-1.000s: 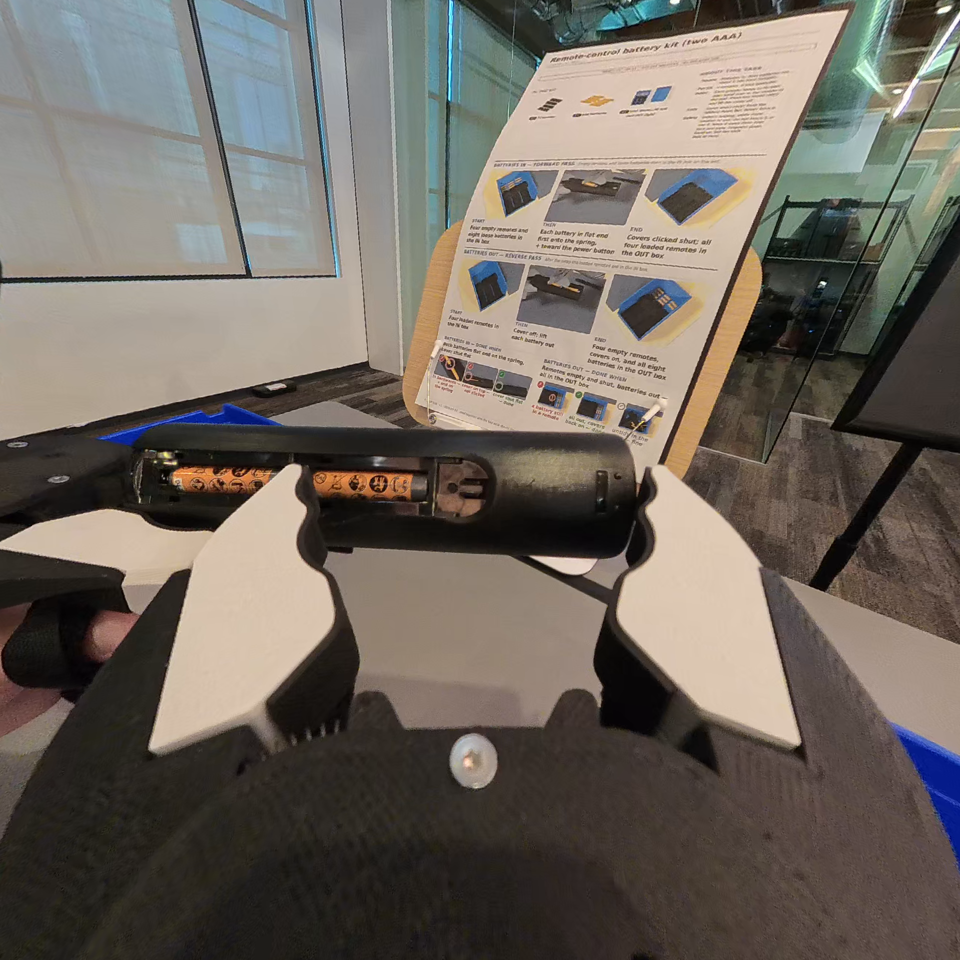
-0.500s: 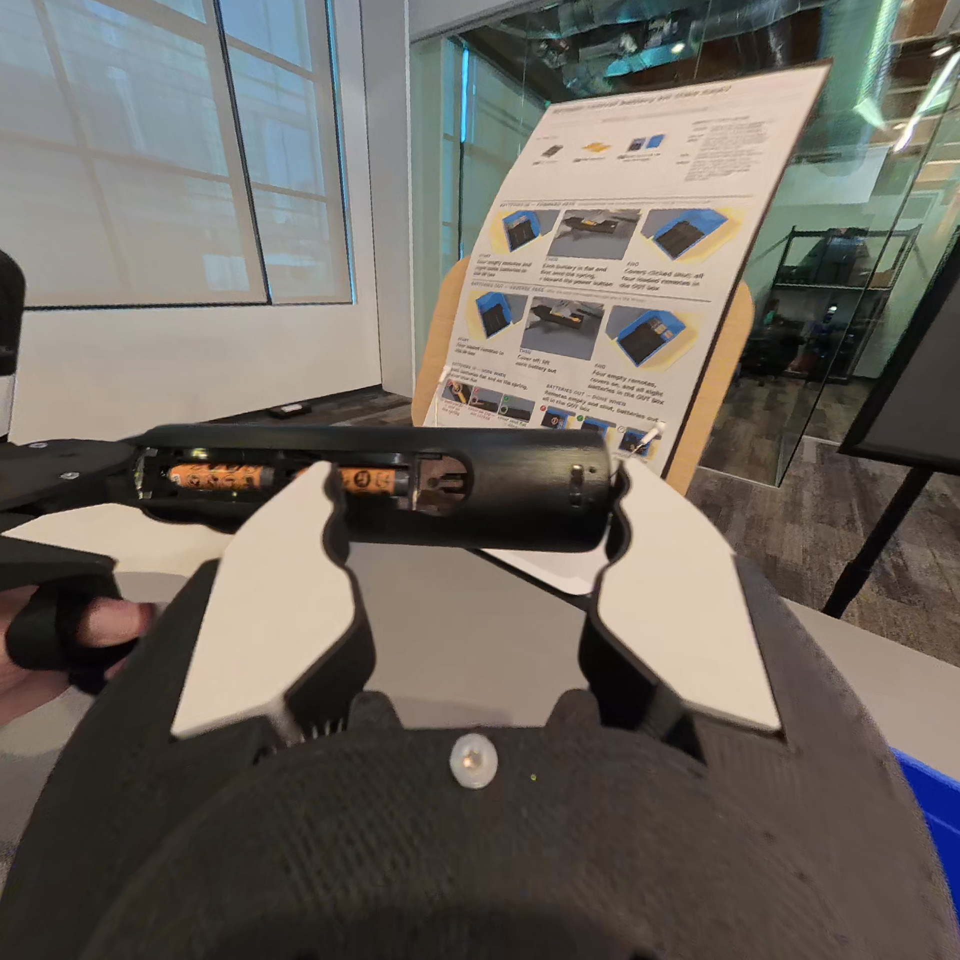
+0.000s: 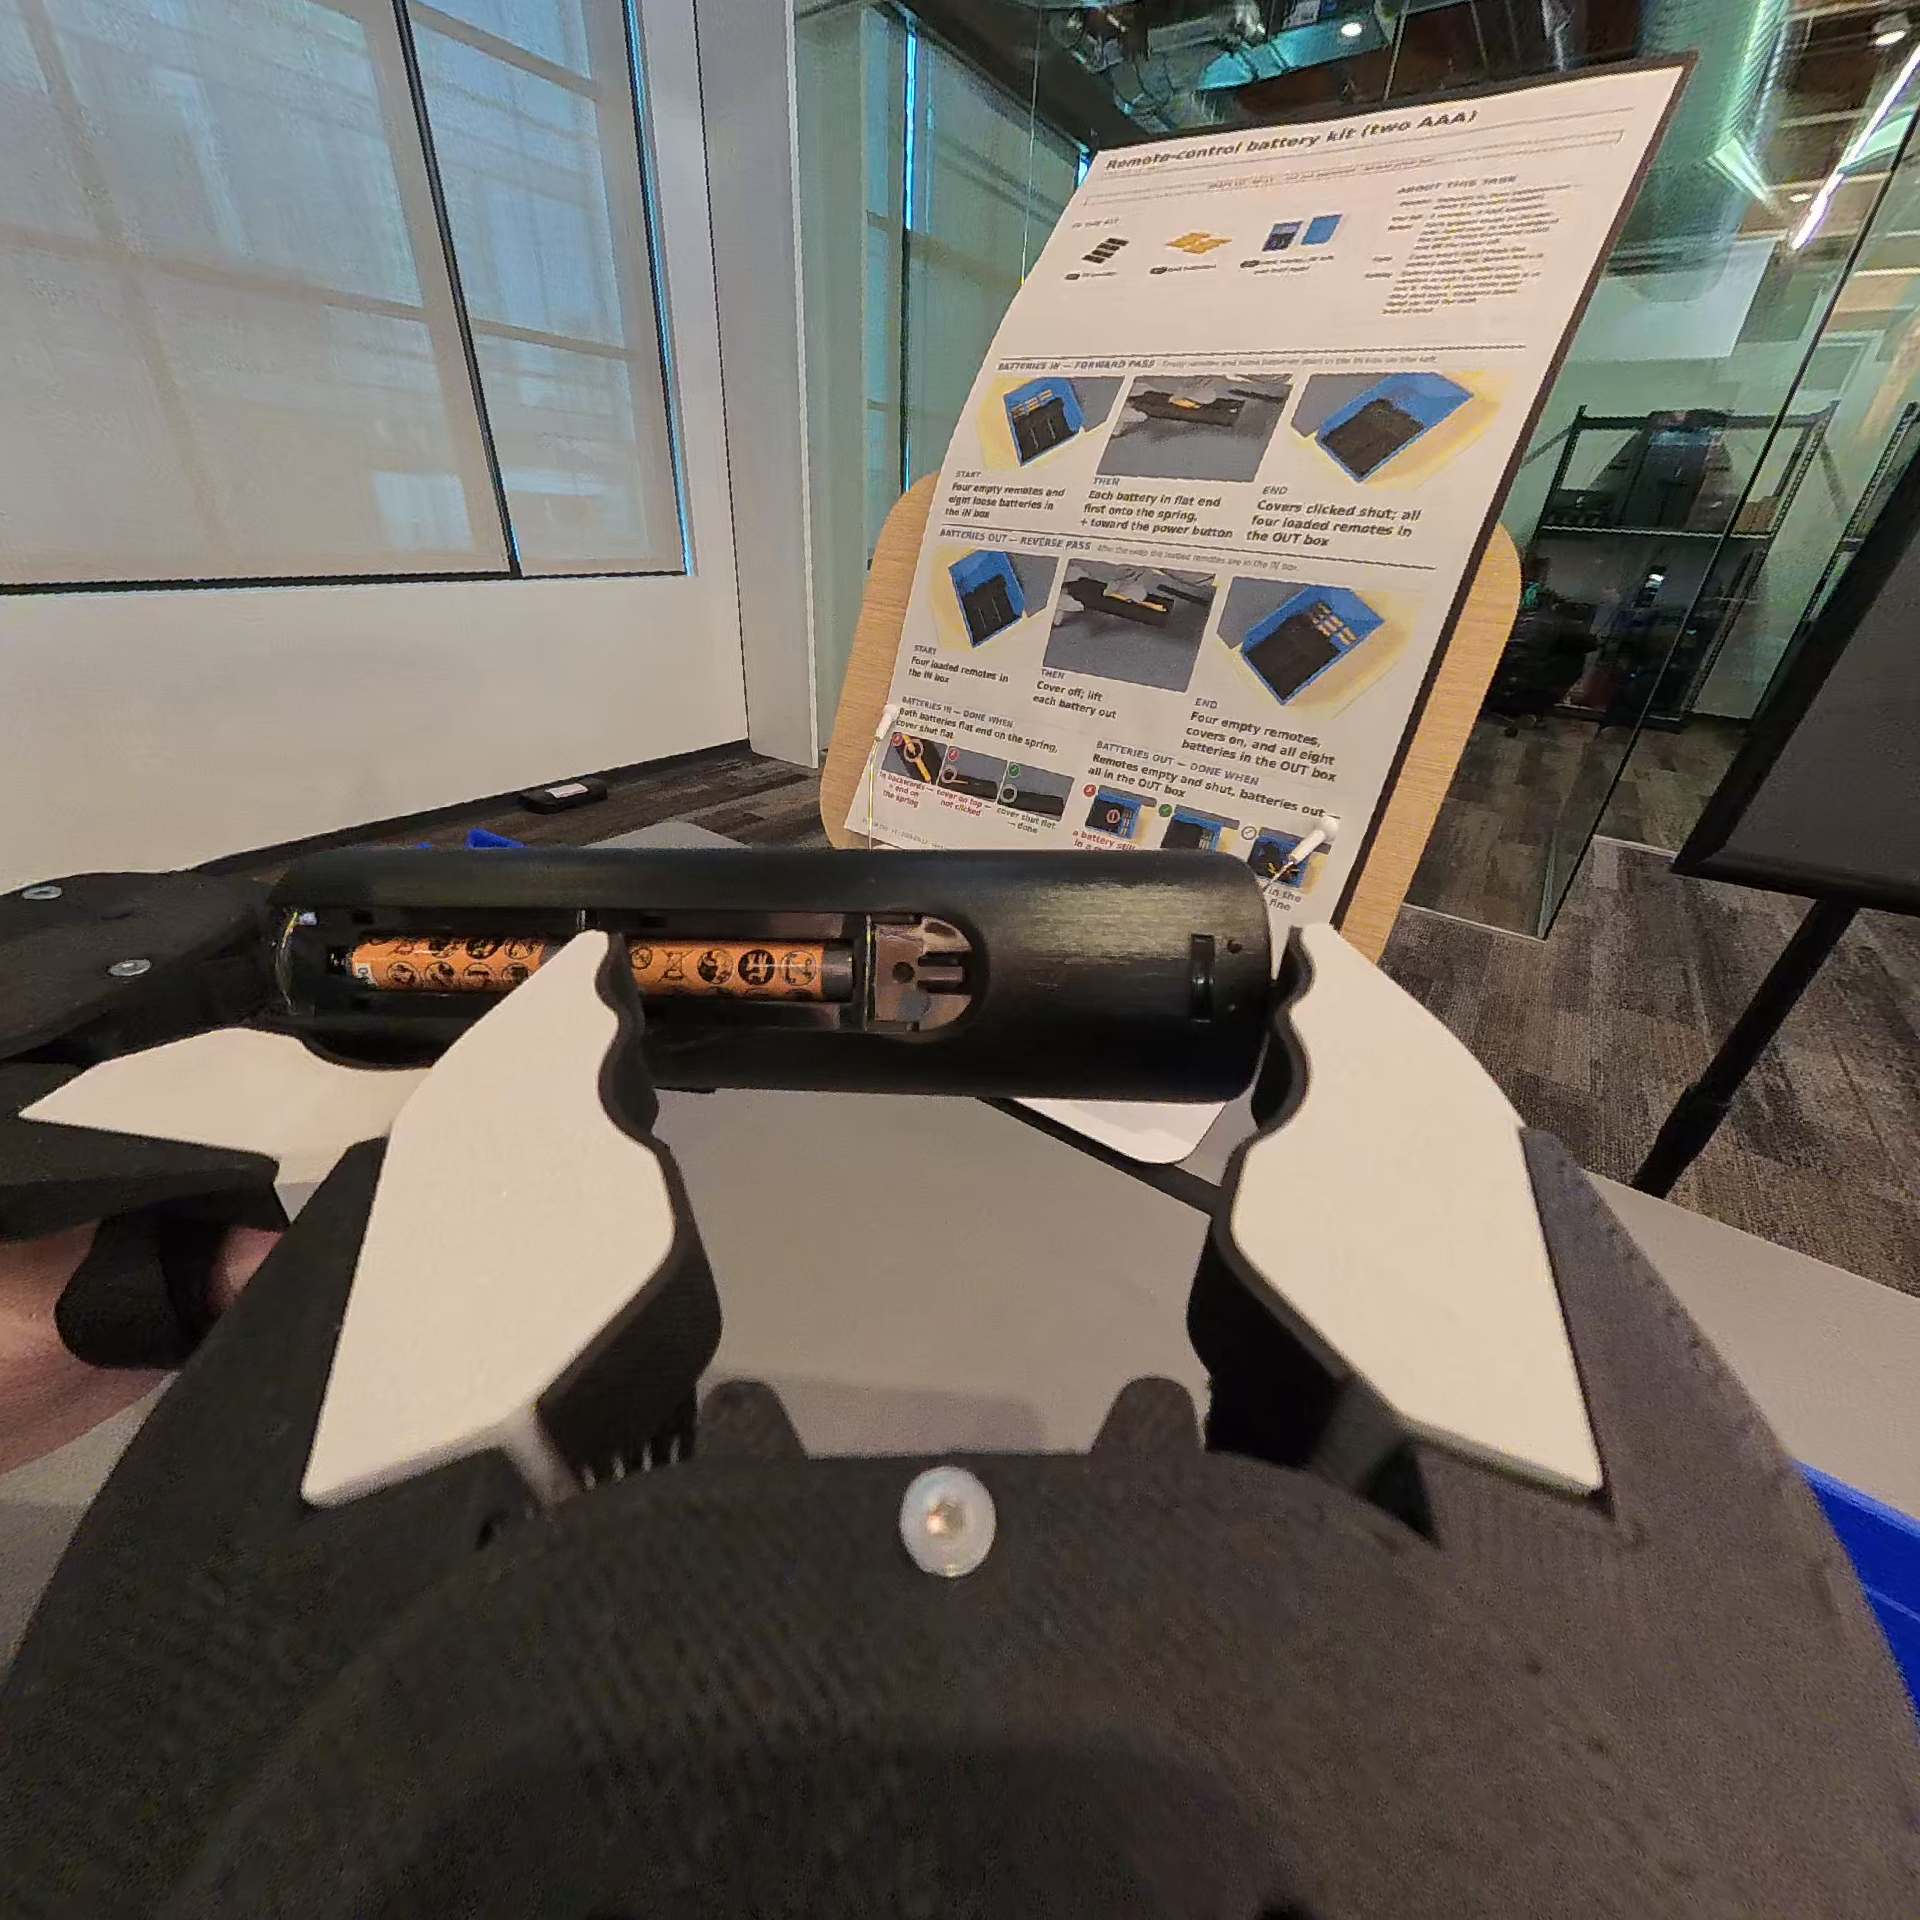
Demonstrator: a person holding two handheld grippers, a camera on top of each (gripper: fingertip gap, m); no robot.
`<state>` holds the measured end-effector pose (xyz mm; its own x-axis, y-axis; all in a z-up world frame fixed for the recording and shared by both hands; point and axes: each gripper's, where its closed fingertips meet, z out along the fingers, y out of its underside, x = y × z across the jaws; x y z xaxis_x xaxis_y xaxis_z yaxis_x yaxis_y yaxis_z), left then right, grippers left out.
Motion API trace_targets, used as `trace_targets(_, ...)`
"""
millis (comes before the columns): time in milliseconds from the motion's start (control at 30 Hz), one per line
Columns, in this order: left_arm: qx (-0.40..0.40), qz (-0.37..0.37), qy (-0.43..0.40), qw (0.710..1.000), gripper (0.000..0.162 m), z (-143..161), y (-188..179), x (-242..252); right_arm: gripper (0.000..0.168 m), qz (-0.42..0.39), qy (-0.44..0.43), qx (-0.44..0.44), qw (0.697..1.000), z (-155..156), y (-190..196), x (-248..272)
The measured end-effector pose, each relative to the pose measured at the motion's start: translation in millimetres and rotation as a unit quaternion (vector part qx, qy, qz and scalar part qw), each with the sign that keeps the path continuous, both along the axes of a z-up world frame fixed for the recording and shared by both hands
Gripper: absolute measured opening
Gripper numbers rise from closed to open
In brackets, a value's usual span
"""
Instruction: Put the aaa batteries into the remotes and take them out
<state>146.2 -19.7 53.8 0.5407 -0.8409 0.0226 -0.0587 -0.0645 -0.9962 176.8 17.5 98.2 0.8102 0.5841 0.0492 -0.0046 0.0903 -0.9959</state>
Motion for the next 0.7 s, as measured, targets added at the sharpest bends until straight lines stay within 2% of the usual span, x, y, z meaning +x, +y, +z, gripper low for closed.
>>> trace_targets(300,0.006,0.006,0.006,1.0,0.023,1.7,0.9,-1.9,0.116,0.026,0.023,-0.035,0.999,-6.4,2.3,-4.2)
trace_targets(333,0.005,0.005,0.007,1.0,0.023,1.1,1.2,-1.7,0.124,0.032,0.025,-0.035,0.999,-6.2,1.2,-6.1)
trace_targets(433,0.016,0.012,0.014,1.0,0.023,1.2,1.2,-1.9,0.127,0.026,0.014,-0.037,0.999,-8.1,2.1,-7.1)
trace_targets(600,0.02,0.009,0.006,1.0,0.023,6.0,-0.6,-3.0,0.114,0.039,0.038,-0.032,0.998,0.5,-0.5,-2.6)
trace_targets(700,0.019,0.008,0.009,1.0,0.023,4.4,-0.6,-2.0,0.115,0.044,0.045,-0.04,0.997,-0.1,-0.2,-2.2)
